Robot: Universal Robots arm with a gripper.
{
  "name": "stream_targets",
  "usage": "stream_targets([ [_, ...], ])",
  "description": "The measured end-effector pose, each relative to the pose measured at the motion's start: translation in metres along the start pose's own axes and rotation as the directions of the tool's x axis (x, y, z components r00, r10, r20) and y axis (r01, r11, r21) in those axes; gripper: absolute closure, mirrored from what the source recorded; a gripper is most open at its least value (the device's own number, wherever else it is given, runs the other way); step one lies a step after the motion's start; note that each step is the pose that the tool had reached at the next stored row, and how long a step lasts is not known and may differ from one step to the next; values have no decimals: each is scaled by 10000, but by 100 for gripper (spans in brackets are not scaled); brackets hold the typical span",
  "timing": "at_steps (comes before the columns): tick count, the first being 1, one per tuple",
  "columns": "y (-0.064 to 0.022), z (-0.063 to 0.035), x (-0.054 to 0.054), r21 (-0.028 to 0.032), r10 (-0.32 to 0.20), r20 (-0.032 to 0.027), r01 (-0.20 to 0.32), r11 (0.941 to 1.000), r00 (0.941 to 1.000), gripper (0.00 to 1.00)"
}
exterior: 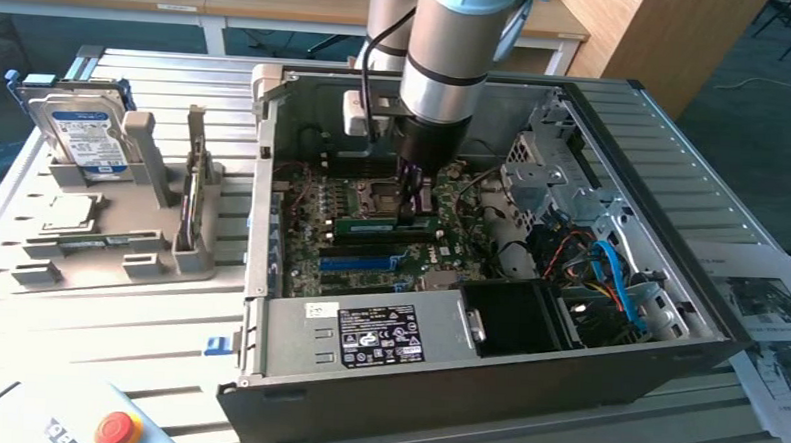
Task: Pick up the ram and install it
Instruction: 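Insert the ram into the slot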
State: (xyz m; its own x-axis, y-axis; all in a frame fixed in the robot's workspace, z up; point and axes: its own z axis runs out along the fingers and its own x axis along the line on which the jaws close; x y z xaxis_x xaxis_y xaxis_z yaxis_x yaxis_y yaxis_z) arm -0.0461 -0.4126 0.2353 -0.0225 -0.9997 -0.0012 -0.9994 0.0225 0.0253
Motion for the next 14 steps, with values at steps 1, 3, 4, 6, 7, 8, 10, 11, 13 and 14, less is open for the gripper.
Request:
stream_targets([
  [1, 0, 0, 0, -3, 1, 0, -1, 10000, 10000, 88],
  [3, -1, 0, 0, -3, 1, 0, -1, 10000, 10000, 88],
  [4, 0, 0, -1, -4, 1, -1, -1, 10000, 10000, 88],
  [6, -1, 6, -1, -3, 1, 0, -1, 10000, 10000, 88],
  [7, -1, 6, -1, -4, 1, -1, -1, 10000, 10000, 88],
  [8, -1, 6, -1, -4, 1, -1, -1, 10000, 10000, 88],
  [10, -1, 22, -1, -3, 1, 2, -1, 10000, 10000, 88],
  [11, -1, 30, -1, -3, 1, 1, -1, 10000, 10000, 88],
  [13, -1, 31, 0, -5, 1, -3, -1, 10000, 10000, 88],
  [14, -1, 31, 0, -5, 1, -4, -1, 10000, 10000, 88],
])
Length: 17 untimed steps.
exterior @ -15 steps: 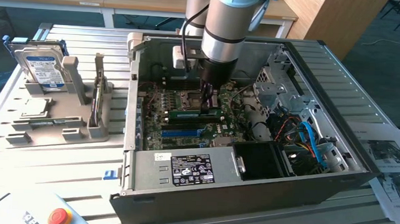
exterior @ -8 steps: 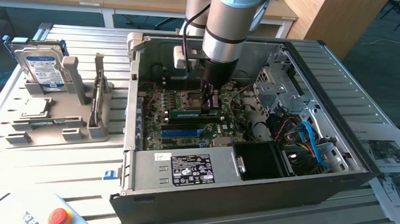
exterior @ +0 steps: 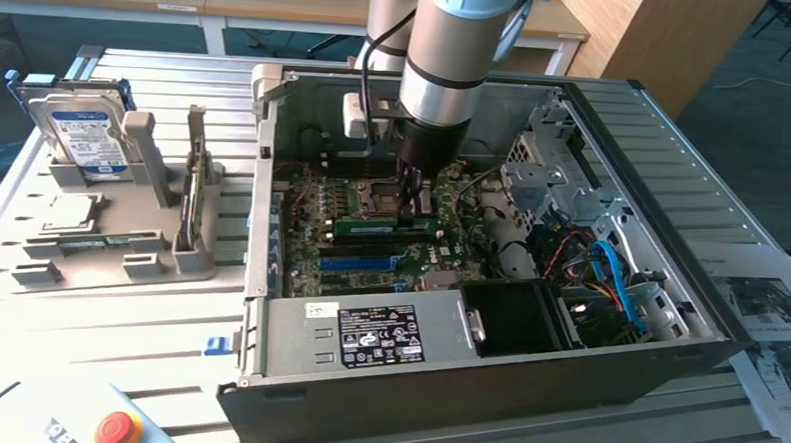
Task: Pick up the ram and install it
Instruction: 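Insert the ram into the slot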
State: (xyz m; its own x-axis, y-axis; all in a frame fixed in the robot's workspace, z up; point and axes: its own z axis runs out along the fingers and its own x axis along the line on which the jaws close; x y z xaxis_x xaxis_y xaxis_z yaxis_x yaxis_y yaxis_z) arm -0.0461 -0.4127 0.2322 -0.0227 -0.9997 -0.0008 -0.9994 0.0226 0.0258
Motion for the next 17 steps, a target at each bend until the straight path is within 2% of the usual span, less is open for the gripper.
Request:
stream_targets([
  [17, -16, 20, -5, 1, 0, 8, 0, 10000, 10000, 88],
])
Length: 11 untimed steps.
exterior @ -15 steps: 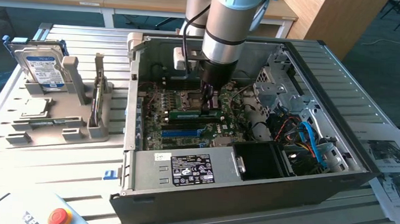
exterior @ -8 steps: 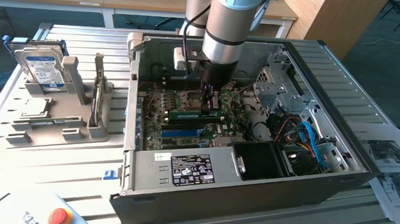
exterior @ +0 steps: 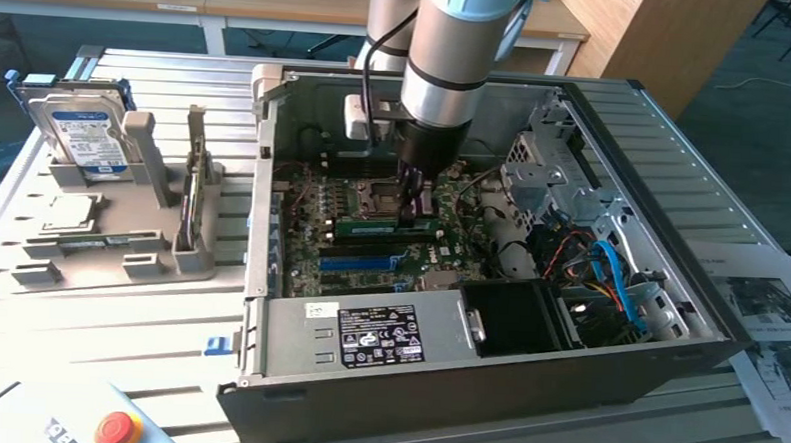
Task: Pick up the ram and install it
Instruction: 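Insert the ram into the slot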
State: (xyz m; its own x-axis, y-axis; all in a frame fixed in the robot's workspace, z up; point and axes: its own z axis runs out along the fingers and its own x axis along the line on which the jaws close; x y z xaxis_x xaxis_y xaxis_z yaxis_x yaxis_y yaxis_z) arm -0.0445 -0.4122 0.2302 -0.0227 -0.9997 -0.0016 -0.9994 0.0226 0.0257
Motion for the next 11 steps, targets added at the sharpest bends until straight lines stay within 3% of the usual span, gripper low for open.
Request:
stream_targets([
  [11, 2, 11, 1, 0, -1, -1, 1, 10000, 10000, 88],
])
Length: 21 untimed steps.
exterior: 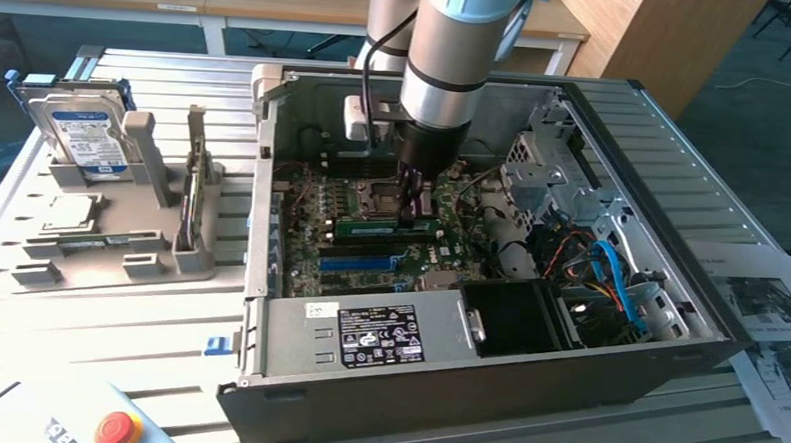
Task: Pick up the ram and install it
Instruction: 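Insert the ram into the slot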
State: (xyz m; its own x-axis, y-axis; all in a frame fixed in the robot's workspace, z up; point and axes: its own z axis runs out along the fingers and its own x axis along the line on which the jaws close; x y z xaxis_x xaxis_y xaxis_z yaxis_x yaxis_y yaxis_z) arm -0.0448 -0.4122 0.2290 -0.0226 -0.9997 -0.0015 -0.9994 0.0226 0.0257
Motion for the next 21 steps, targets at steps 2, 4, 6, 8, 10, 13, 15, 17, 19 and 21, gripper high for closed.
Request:
stream_targets([
  [2, 0, 0, 0, 1, 1, 3, -1, 10000, 10000, 88],
  [4, 0, -7, 0, 0, 0, -1, 0, 10000, 10000, 88],
  [6, 1, -21, 0, 0, 1, 1, -1, 10000, 10000, 88],
  [8, 1, -24, -1, 1, 0, 4, 0, 10000, 10000, 88],
  [10, 1, -26, 0, 0, 0, 12, 0, 10000, 10000, 88],
  [13, 1, -25, 0, -1, -1, 21, 1, 10000, 10000, 88],
  [15, 1, -23, 0, -1, 0, 20, 0, 10000, 10000, 88],
  [17, 2, -17, 0, -1, -1, 20, 1, 10000, 10000, 88],
  [19, 3, -11, 0, -1, 0, 19, 0, 10000, 10000, 88],
  [21, 3, -7, 0, -1, -1, 19, 1, 10000, 10000, 88],
])
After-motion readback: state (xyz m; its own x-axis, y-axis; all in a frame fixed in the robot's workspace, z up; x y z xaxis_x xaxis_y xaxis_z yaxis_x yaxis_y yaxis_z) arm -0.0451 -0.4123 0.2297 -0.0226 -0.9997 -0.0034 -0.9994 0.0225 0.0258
